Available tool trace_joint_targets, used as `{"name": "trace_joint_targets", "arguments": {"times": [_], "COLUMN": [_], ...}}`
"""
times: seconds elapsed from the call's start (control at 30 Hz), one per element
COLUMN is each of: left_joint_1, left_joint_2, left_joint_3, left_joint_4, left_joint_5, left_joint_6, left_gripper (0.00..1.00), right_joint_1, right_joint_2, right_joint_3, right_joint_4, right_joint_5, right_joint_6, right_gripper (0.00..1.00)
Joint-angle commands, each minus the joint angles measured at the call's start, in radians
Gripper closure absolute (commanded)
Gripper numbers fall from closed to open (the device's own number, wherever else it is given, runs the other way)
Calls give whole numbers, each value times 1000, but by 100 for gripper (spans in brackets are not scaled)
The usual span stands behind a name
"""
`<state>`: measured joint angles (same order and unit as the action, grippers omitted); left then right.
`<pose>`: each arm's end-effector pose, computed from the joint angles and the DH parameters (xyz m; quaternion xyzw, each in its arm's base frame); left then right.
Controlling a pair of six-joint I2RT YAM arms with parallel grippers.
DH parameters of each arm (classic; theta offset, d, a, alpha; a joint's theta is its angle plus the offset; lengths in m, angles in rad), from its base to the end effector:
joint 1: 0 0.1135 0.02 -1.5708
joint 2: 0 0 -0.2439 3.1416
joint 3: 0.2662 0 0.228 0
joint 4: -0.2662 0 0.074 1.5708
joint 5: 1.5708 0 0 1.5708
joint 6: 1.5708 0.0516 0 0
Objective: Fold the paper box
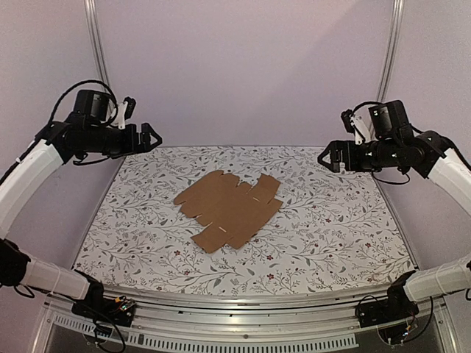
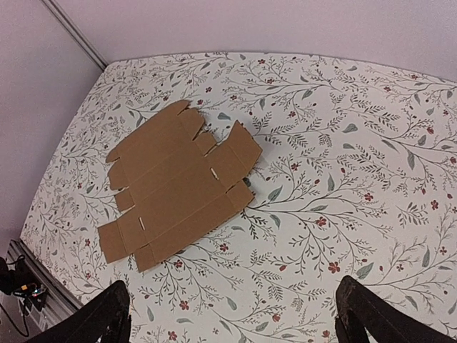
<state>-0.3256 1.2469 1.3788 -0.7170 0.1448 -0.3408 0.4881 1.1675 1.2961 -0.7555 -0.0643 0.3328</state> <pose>0.2409 -0.0892 0.3640 0.0276 0.8789 -0.2146 0.4251 0.2072 0.1138 0.3519 -0.0836 0.8864 0.2076 0.4052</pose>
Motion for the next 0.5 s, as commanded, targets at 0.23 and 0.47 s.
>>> {"name": "trace_joint_targets", "arguments": {"times": [0.23,0.47], "left_joint_1": [-105,-177], "left_joint_2": [93,129], "left_joint_3": [-102,-124], "left_joint_4": [-88,-80], "left_joint_5": [-54,-63], "left_joint_6": [-188,-236], "left_gripper": [2,3], "right_joint_1": [77,83], "right_joint_2": [294,416], "right_joint_3": [-55,-175], "right_joint_4": [66,281], "right_joint_5": [-111,-263], "right_joint_6": [264,403], "right_gripper": [5,8]}}
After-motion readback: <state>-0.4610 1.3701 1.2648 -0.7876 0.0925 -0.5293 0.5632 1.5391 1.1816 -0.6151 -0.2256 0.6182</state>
